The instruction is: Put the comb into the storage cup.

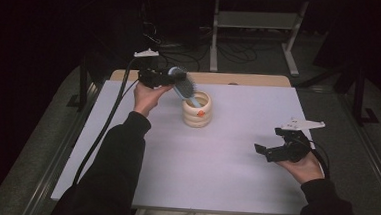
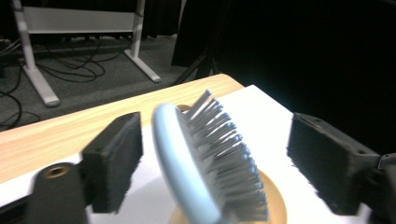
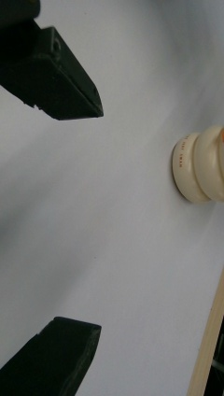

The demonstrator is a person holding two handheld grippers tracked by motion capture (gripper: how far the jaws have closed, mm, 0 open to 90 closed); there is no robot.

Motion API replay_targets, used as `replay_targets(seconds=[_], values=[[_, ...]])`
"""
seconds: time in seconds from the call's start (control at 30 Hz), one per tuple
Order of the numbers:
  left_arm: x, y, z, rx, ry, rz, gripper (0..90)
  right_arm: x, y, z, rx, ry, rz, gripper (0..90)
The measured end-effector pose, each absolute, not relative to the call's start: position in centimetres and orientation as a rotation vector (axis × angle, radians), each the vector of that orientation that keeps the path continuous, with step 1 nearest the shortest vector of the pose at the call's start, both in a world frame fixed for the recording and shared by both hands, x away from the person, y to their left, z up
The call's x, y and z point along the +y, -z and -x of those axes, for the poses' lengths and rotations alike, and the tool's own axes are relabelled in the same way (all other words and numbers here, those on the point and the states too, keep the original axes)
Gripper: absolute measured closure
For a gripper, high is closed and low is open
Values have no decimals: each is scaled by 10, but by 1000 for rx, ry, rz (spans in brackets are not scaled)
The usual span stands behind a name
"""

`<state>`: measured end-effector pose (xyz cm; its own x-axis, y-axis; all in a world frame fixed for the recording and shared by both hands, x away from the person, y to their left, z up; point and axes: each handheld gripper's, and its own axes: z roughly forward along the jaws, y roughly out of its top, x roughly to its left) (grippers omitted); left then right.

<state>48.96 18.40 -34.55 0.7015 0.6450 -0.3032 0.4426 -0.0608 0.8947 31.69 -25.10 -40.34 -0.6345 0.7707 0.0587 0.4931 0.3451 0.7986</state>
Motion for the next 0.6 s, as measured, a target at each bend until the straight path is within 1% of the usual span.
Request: replay_targets(seconds=[0.1, 0.27, 0.37, 0.6], values=[[189, 341, -487, 854, -218, -1704, 113, -250, 404, -317, 2288, -1170, -1114, 0], [195, 336, -484, 791, -220, -1731, 0, -249, 404, -317, 2288, -1172, -1113, 0], [201, 334, -478, 741, -228, -1718, 0, -249, 404, -317, 2287, -1171, -1112, 0], [213, 331, -469, 722, -269, -1743, 0, -249, 404, -317, 2286, -1173, -1108, 0]])
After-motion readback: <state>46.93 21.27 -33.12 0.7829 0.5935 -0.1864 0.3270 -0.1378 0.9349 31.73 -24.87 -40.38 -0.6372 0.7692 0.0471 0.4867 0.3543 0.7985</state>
